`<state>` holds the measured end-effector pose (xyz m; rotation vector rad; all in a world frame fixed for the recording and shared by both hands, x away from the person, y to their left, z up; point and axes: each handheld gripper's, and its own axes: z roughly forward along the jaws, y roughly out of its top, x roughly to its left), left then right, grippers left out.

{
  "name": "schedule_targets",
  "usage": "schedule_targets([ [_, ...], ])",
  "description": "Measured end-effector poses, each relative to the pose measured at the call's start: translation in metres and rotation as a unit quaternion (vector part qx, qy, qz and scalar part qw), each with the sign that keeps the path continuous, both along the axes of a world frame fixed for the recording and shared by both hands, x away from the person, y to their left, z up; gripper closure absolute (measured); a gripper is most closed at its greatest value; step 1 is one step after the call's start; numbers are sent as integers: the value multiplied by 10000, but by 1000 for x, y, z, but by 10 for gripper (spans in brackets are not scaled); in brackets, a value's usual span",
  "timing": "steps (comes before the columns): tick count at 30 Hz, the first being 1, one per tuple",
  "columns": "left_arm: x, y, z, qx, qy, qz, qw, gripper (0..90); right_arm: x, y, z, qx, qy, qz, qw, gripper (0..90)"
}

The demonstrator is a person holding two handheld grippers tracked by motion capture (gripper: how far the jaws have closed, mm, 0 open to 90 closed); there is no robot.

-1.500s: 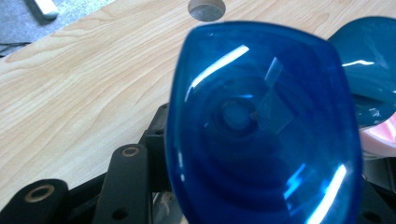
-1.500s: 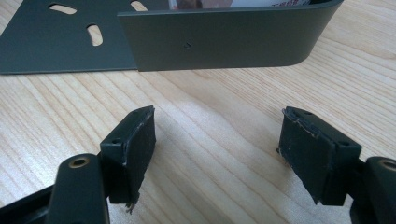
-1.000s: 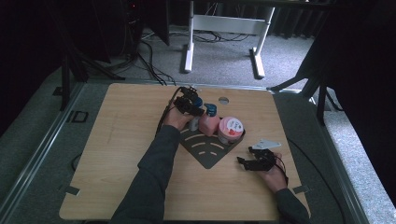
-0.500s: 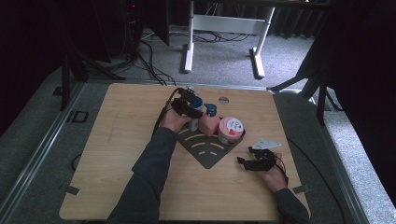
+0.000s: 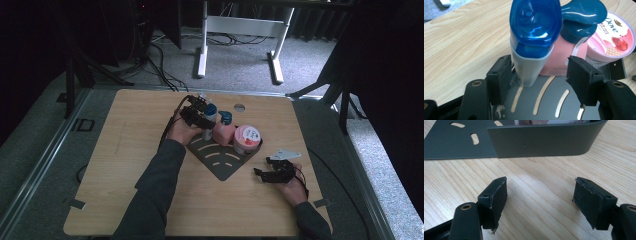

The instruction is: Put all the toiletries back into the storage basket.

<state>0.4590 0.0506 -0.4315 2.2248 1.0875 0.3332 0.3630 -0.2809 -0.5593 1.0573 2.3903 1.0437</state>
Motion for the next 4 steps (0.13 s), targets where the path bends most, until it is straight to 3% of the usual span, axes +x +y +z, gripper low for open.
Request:
schedule_targets([
  [4,-12,1,8,46,-223,42,9997,368,0,0,0,-1,2,0,10000,271],
])
